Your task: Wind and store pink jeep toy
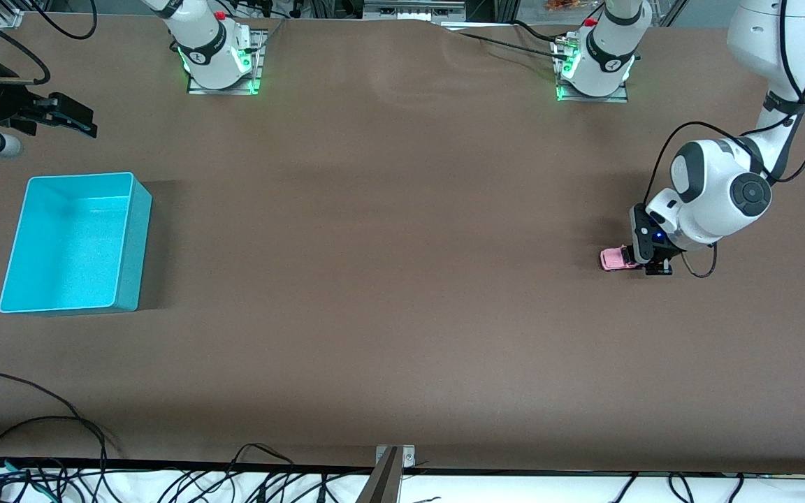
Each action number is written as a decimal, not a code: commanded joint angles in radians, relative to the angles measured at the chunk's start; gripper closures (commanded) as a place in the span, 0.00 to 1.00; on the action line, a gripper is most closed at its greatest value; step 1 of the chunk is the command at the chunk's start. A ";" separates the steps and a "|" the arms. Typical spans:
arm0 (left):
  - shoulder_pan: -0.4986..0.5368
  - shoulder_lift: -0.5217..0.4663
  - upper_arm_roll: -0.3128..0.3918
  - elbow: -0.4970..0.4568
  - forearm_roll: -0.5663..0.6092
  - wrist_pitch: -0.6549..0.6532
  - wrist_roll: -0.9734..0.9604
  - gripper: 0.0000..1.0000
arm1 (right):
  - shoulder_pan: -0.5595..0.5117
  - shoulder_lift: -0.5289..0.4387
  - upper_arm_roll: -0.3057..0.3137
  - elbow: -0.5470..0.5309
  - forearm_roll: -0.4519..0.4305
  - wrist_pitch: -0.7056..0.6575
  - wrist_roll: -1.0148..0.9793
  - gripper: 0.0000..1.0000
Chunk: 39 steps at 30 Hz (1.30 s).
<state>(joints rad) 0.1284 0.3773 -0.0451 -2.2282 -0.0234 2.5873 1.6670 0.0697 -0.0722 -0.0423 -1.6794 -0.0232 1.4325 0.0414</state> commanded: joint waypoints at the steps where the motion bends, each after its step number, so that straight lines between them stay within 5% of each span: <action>1: 0.005 0.011 -0.002 0.016 -0.030 0.001 0.037 0.71 | 0.004 0.008 -0.001 0.026 -0.007 -0.021 0.008 0.00; 7: 0.003 0.011 -0.004 0.016 -0.029 -0.001 0.075 0.87 | 0.004 0.006 -0.001 0.026 -0.007 -0.023 0.009 0.00; 13: 0.005 0.011 -0.002 0.016 -0.029 -0.001 0.082 0.90 | 0.004 0.006 -0.001 0.026 -0.007 -0.021 0.009 0.00; 39: 0.003 0.051 0.062 0.018 -0.023 -0.001 0.146 0.89 | 0.004 0.006 -0.001 0.026 -0.007 -0.021 0.009 0.00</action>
<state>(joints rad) 0.1286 0.3777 -0.0118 -2.2252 -0.0238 2.5872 1.7242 0.0697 -0.0722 -0.0423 -1.6793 -0.0232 1.4324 0.0414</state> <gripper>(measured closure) 0.498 0.000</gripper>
